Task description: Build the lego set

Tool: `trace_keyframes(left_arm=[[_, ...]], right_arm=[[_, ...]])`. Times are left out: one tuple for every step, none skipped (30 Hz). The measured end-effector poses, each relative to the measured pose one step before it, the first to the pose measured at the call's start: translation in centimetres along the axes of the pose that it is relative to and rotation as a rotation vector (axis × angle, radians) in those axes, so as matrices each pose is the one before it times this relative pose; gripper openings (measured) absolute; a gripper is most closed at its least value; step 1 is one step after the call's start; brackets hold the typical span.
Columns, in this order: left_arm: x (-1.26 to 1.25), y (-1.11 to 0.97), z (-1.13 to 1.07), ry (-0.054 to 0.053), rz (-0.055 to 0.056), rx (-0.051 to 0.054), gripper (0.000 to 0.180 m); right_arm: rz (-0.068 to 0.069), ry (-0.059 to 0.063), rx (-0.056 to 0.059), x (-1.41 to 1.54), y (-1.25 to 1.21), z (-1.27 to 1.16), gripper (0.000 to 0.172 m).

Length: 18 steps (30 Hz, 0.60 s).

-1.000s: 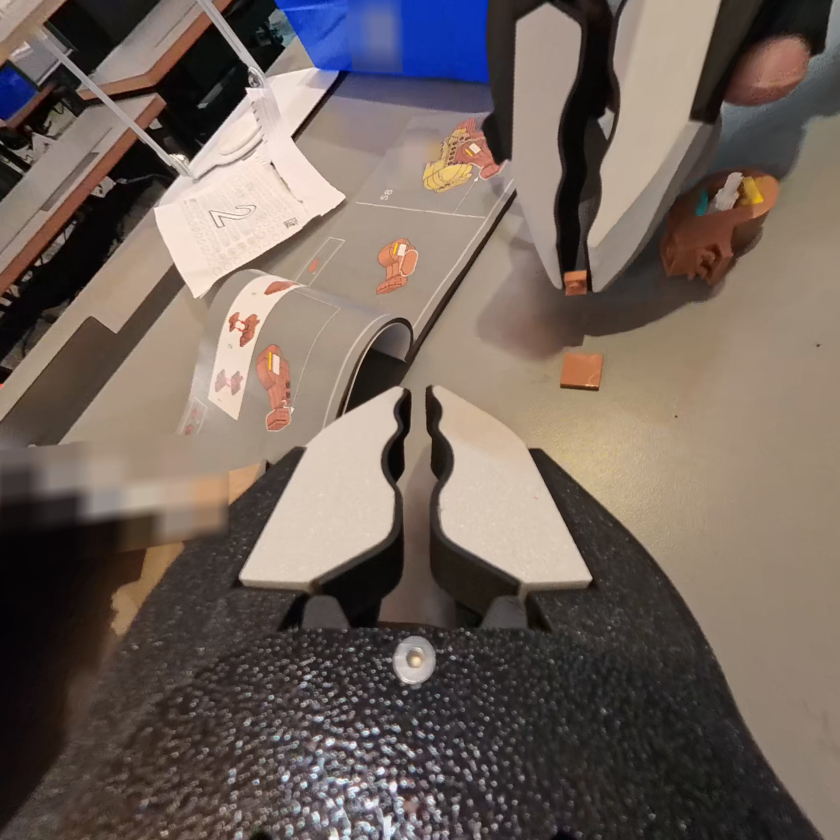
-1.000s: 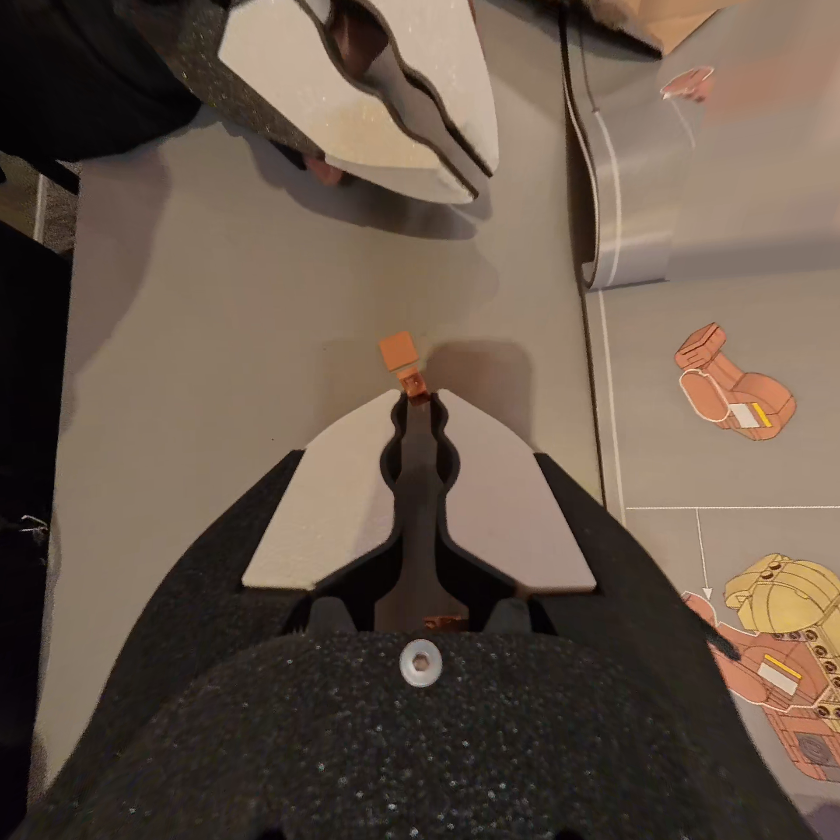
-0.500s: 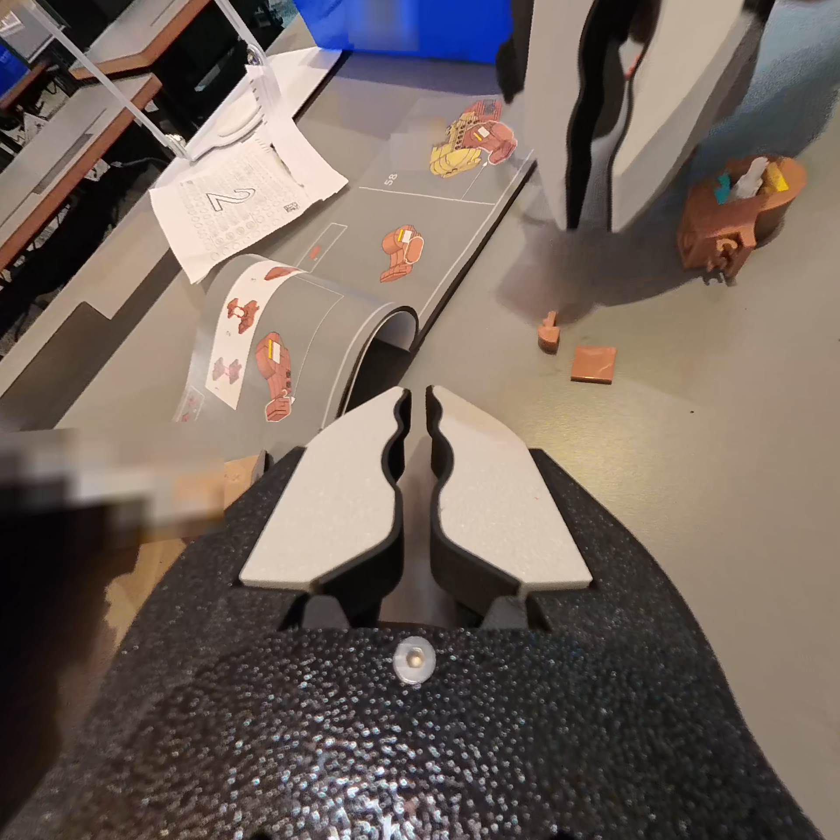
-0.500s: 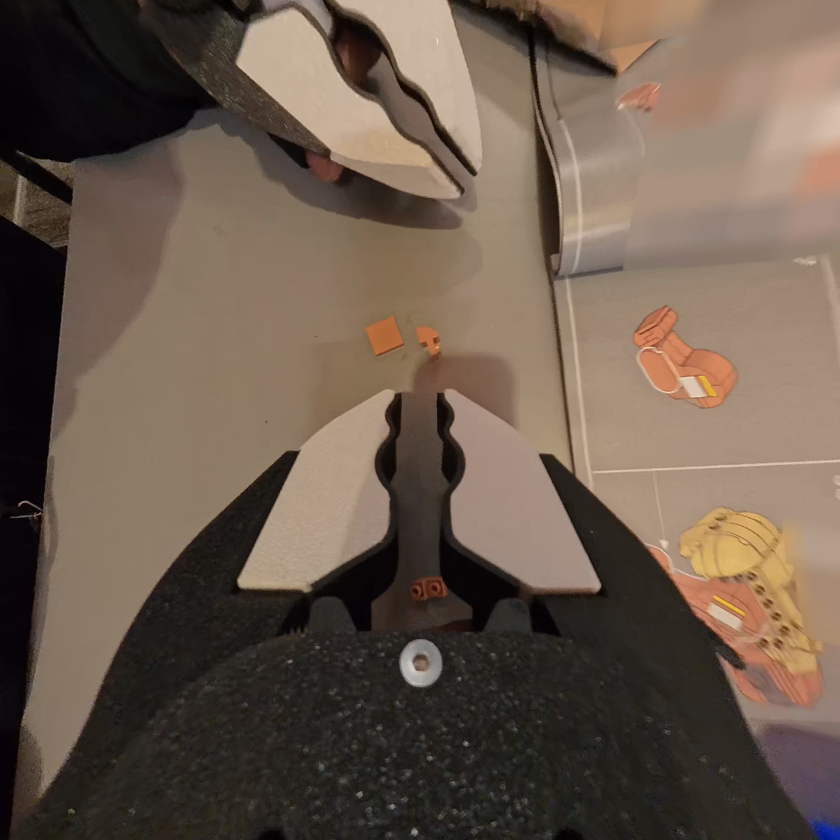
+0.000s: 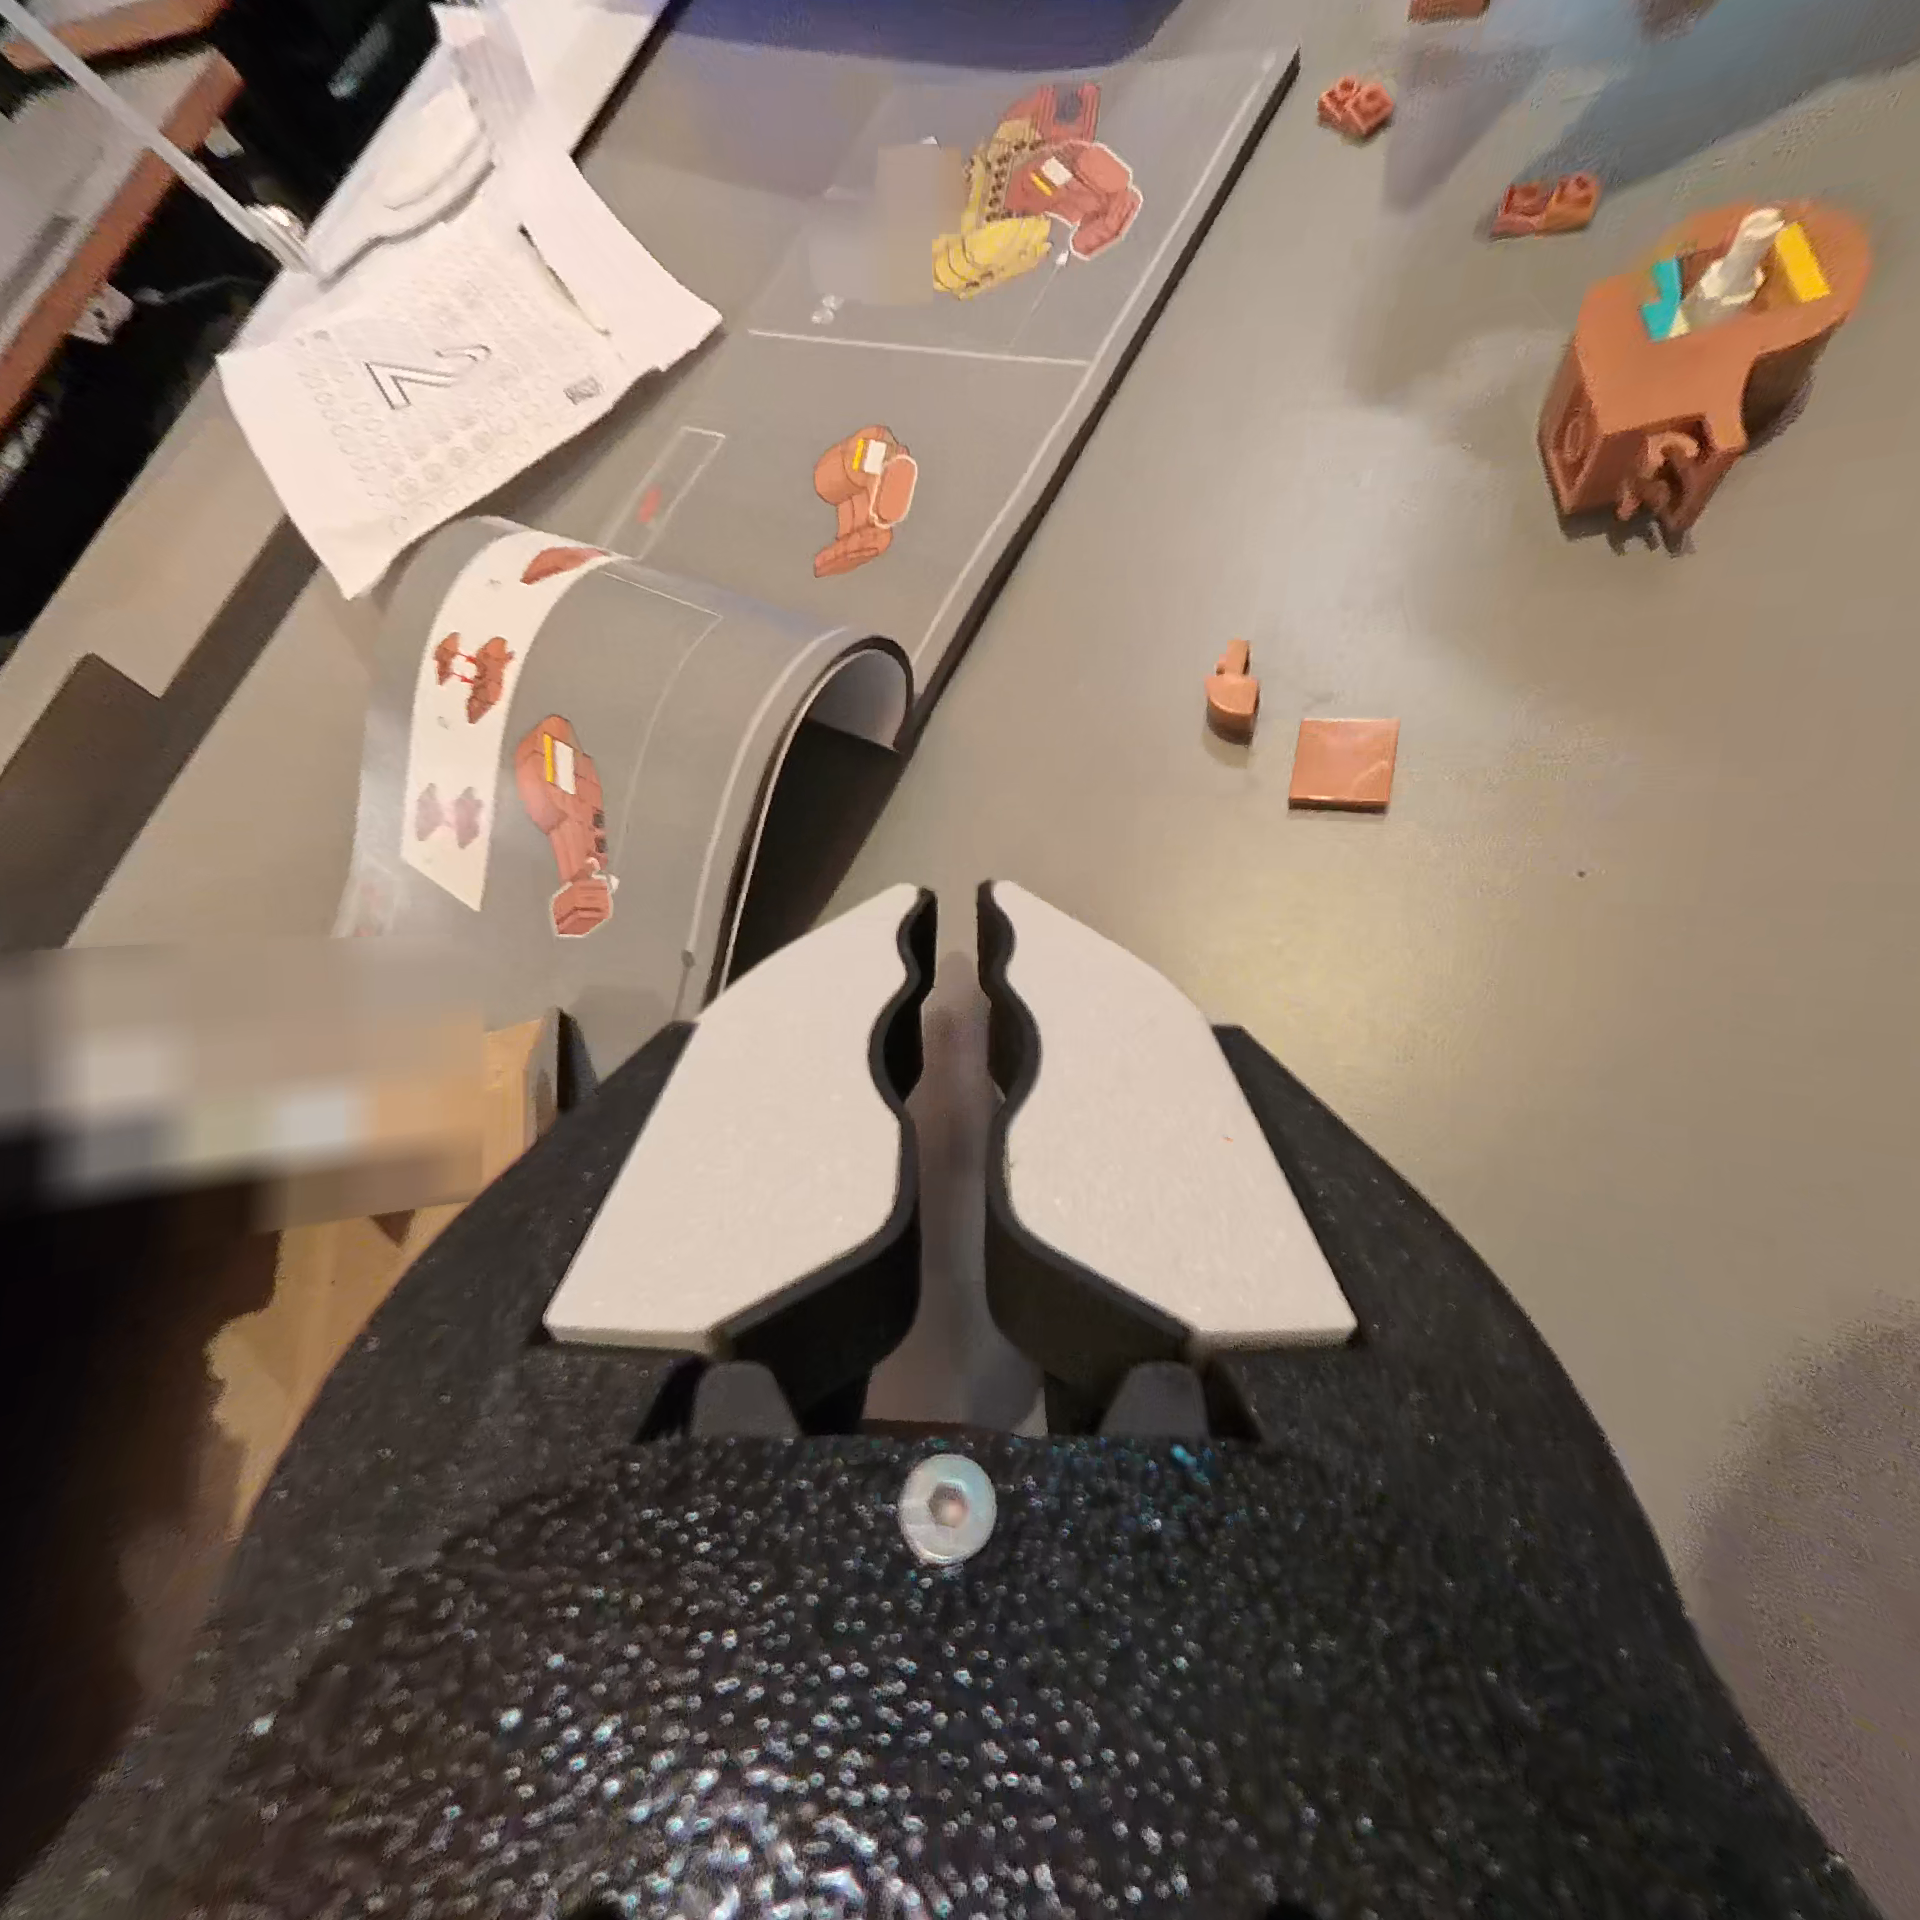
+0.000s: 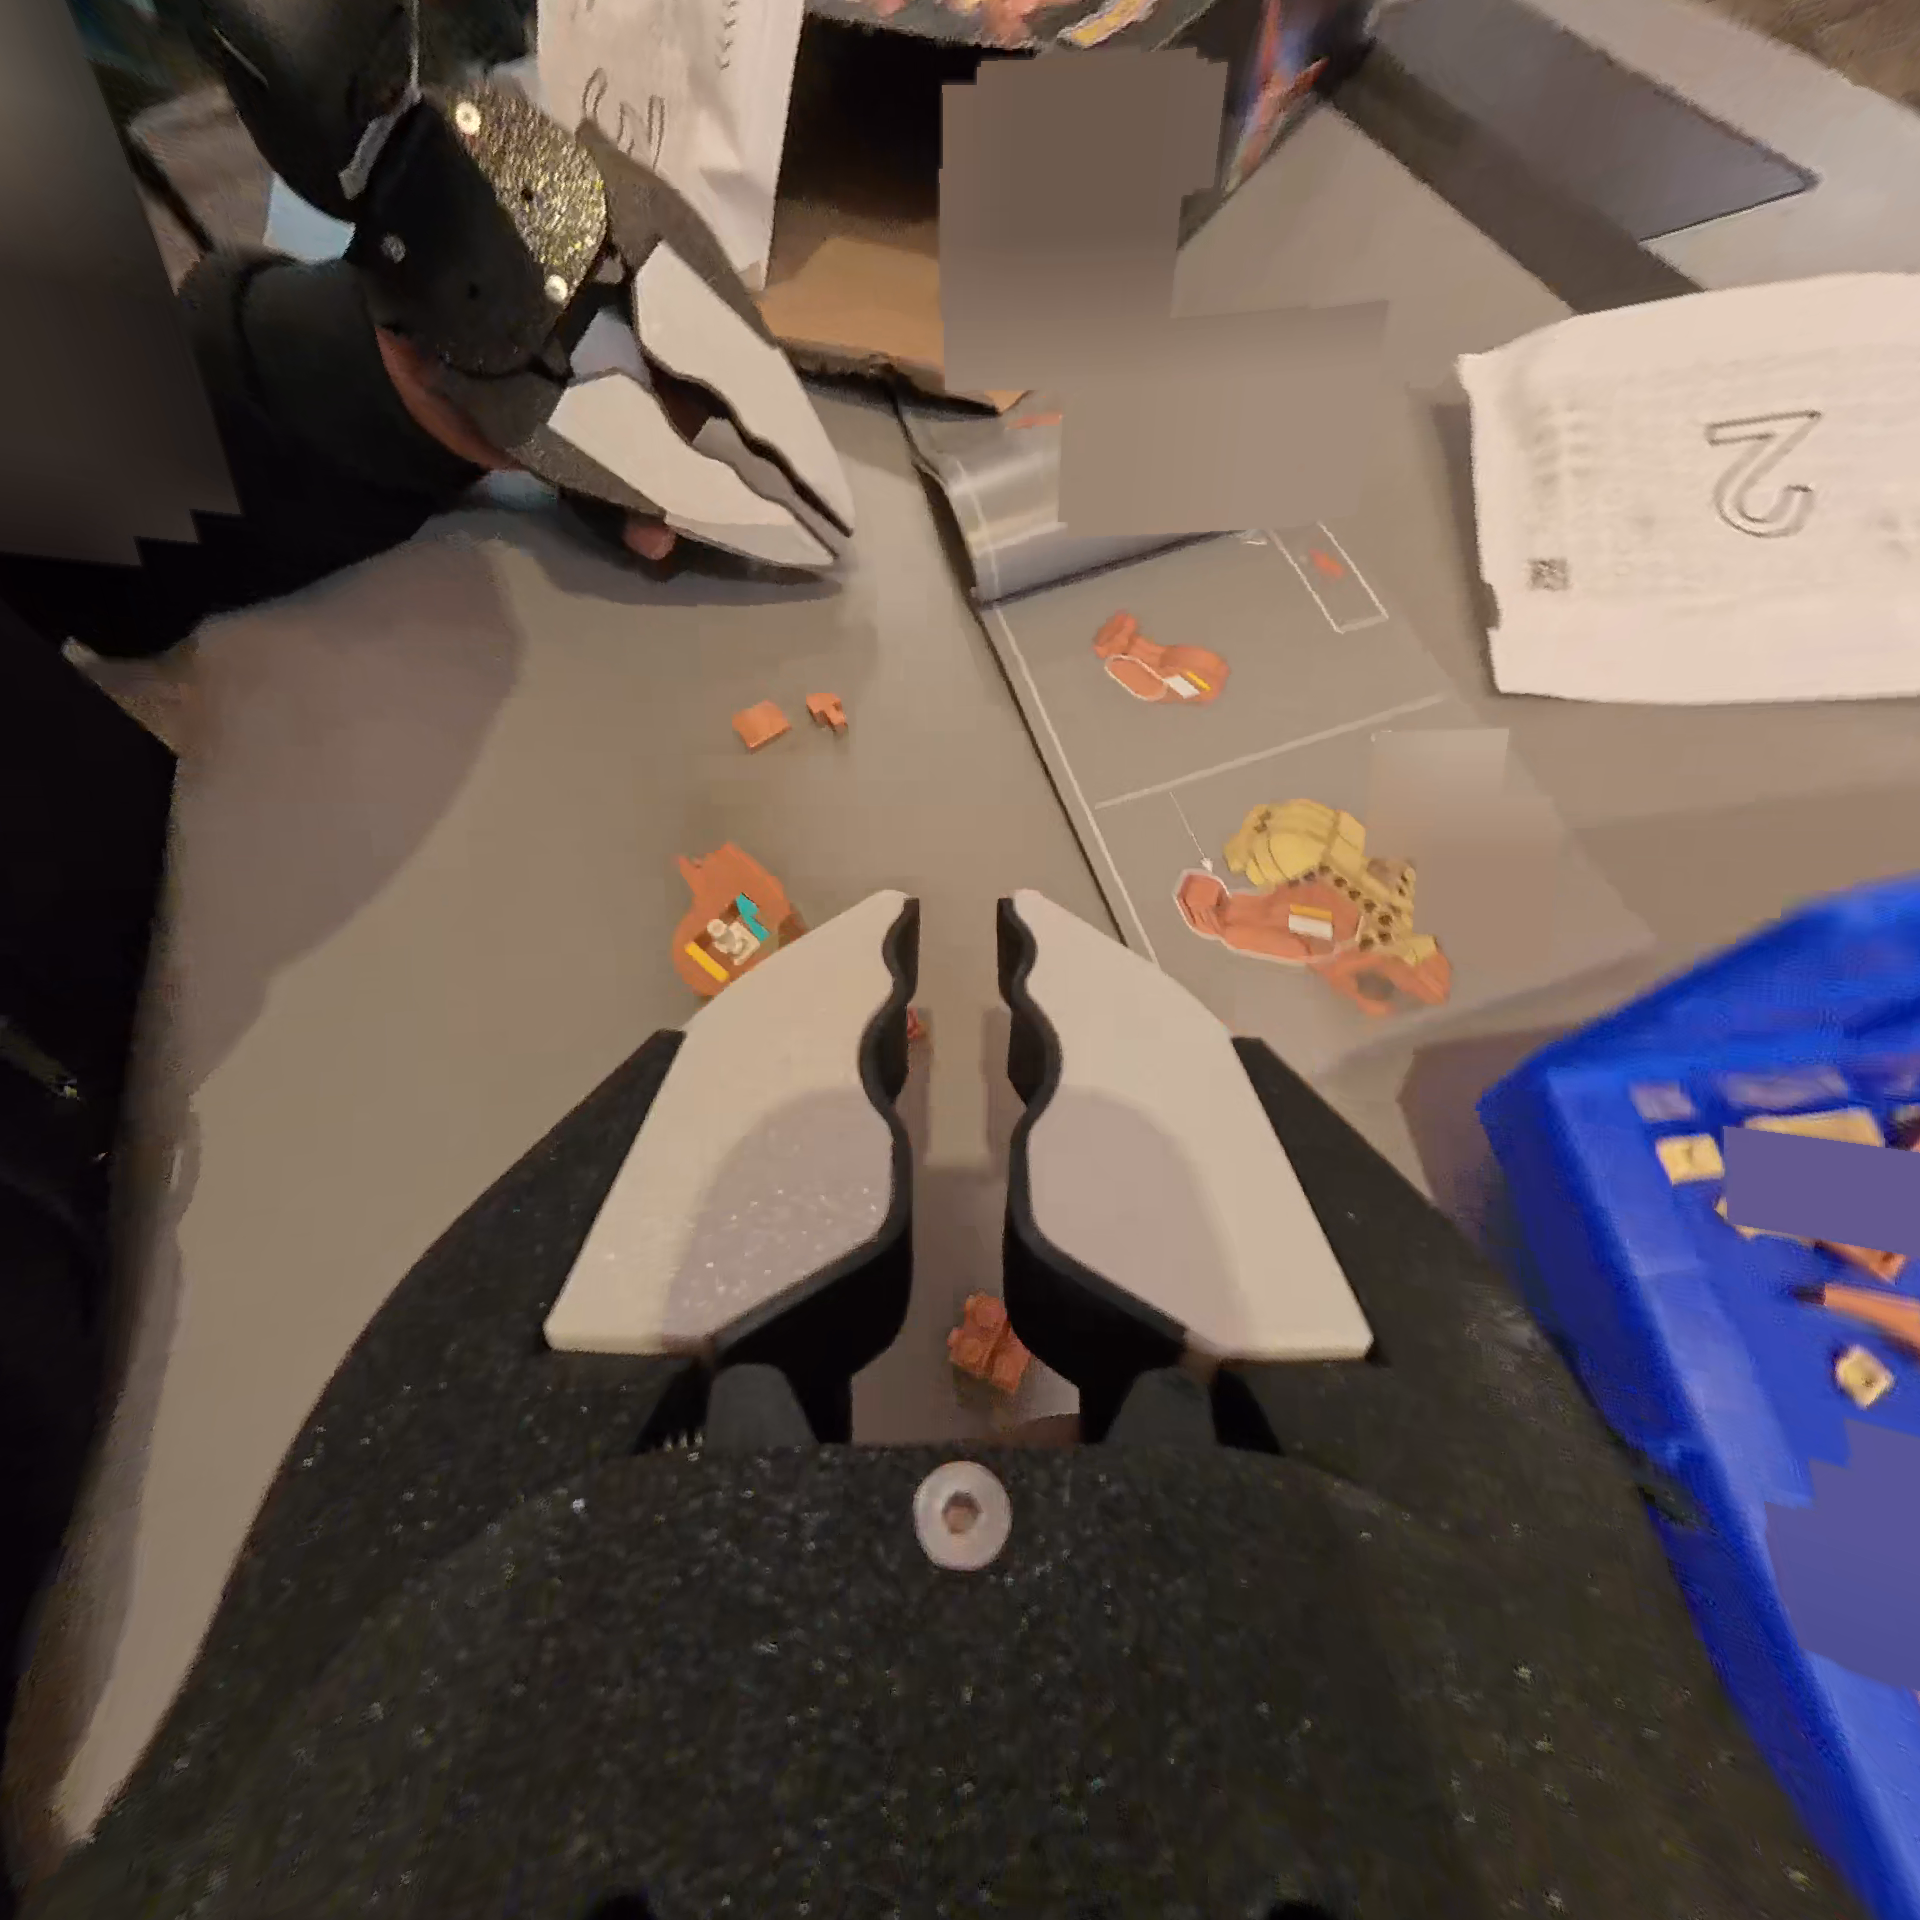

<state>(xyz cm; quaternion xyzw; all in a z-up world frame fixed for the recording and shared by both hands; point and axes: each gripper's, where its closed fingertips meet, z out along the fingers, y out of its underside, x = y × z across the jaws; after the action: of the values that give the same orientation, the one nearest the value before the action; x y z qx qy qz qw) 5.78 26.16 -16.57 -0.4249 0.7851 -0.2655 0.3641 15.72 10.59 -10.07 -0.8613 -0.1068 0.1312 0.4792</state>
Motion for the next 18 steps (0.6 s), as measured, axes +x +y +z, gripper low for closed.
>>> trace_keyframes(left_arm=[[0.070,0.114,-0.059,0.0150,-0.0169,-0.0050,0.007],[0.103,0.123,-0.088,0.0193,-0.0226,-0.0042,0.007],[0.031,0.078,-0.113,0.0161,-0.0291,0.0000,0.007],[-0.041,-0.022,-0.153,0.0121,-0.0281,0.0077,0.007],[-0.085,-0.052,-0.127,0.0108,-0.0263,0.0092,0.007],[-0.076,-0.014,-0.100,0.0116,-0.0269,0.0044,0.007],[-0.064,0.041,-0.055,0.0111,-0.0266,0.0000,0.007],[-0.052,0.041,-0.043,0.0087,-0.0245,-0.0011,0.007],[-0.048,0.031,-0.047,0.0064,-0.0224,0.0000,0.007],[-0.050,0.021,-0.058,0.0050,-0.0195,0.0009,0.007],[-0.057,0.013,-0.046,0.0041,-0.0175,0.0013,0.007],[-0.071,-0.014,-0.043,0.0024,-0.0160,0.0021,0.008],[-0.085,-0.021,-0.051,0.0003,-0.0112,0.0030,0.008],[-0.067,-0.042,-0.040,-0.0004,-0.0066,0.0038,0.008],[-0.055,-0.016,-0.021,-0.0009,-0.0060,0.0015,0.008],[-0.039,0.025,0.004,-0.0007,-0.0051,-0.0016,0.008],[-0.009,0.035,0.010,-0.0005,-0.0018,-0.0022,0.008],[0.000,0.005,-0.005,-0.0011,0.0012,-0.0003,0.008]], right_arm=[[0.0229,-0.0046,0.0221,-0.089,0.604,-0.281,0.014],[0.0181,-0.0126,0.0135,-0.212,0.651,-0.208,0.014],[0.0086,-0.0121,0.0085,-0.227,0.648,-0.122,0.014],[0.0011,-0.0079,0.0031,-0.168,0.595,-0.023,0.014],[0.0002,-0.0024,0.0004,-0.060,0.440,0.064,0.014],[0.0065,-0.0015,0.0031,0.004,0.239,0.141,0.014],[0.0144,-0.0089,0.0064,-0.028,0.059,0.194,0.014],[0.0183,-0.0167,0.0071,-0.072,-0.030,0.216,0.014],[0.0168,-0.0159,0.0088,-0.024,-0.074,0.202,0.014],[0.0136,-0.0086,0.0117,0.083,-0.081,0.182,0.015],[0.0130,-0.0043,0.0083,0.141,0.006,0.136,0.014],[0.0129,-0.0078,0.0023,0.076,0.048,0.079,0.014],[0.0089,-0.0096,0.0060,-0.005,-0.080,-0.018,0.014],[0.0029,-0.0038,0.0129,0.016,-0.182,-0.099,0.014],[0.0007,0.0002,0.0105,0.032,-0.123,-0.091,0.013],[0.0015,-0.0016,0.0028,0.003,-0.016,-0.030,0.013],[-0.0002,-0.0046,-0.0020,-0.063,0.051,0.013,0.013],[-0.0053,-0.0041,-0.0033,-0.098,0.060,0.032,0.013]])
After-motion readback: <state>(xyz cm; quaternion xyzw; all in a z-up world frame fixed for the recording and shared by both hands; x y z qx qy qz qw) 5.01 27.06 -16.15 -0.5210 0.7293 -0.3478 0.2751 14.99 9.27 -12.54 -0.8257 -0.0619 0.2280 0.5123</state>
